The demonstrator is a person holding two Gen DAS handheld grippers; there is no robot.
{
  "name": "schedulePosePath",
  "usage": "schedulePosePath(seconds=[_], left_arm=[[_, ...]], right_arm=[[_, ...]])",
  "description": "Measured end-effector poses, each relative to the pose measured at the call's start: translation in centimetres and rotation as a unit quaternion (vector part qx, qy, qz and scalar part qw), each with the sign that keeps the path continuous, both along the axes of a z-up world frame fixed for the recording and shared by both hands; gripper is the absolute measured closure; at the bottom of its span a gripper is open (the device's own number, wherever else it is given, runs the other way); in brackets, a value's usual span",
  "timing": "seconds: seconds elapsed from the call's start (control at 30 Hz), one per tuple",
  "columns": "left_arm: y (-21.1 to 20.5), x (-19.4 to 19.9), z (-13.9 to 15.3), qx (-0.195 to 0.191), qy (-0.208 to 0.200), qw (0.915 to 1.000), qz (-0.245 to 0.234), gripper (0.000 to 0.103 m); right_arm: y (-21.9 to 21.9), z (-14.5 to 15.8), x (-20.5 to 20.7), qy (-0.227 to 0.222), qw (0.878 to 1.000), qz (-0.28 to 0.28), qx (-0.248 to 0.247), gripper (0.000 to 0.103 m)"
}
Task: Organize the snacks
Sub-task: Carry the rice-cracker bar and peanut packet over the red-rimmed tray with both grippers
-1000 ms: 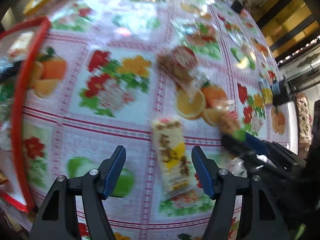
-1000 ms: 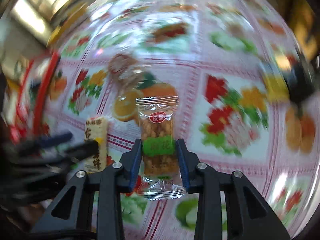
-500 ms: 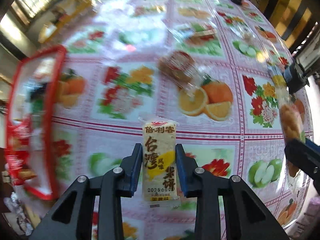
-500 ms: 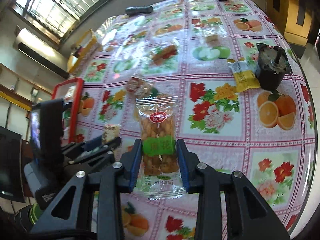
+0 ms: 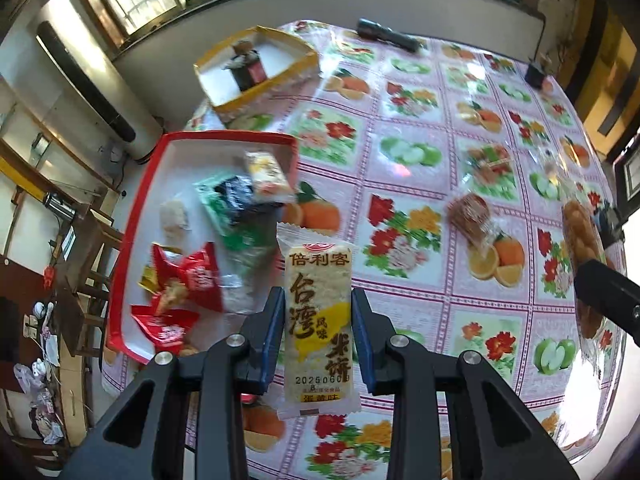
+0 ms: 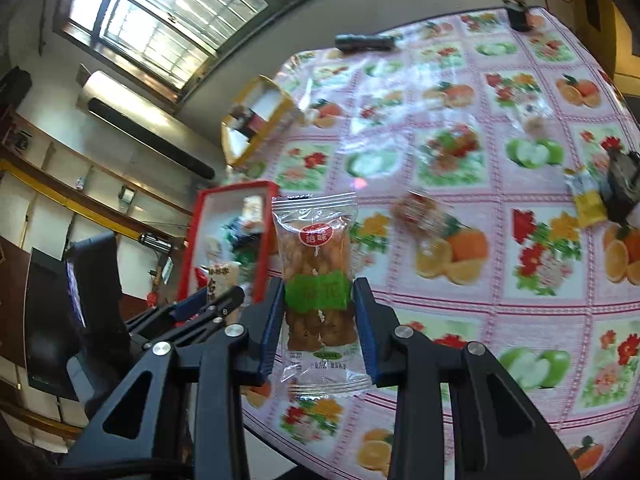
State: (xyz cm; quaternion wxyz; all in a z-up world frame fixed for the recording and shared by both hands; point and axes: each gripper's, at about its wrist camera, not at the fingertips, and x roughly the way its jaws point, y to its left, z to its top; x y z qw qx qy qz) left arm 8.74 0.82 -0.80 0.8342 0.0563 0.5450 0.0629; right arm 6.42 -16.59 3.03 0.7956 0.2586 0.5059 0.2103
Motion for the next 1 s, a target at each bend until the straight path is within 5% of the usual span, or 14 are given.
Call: schedulePosePath(seconds=[1.0], left_arm=[[12.8,1.5,2.5,-0.013,-0.028,0.9966,0.076,0.071]], right_arm=[[12.0,2.5,4.0,-0.019,0.999,0.045,0.015,0.067]])
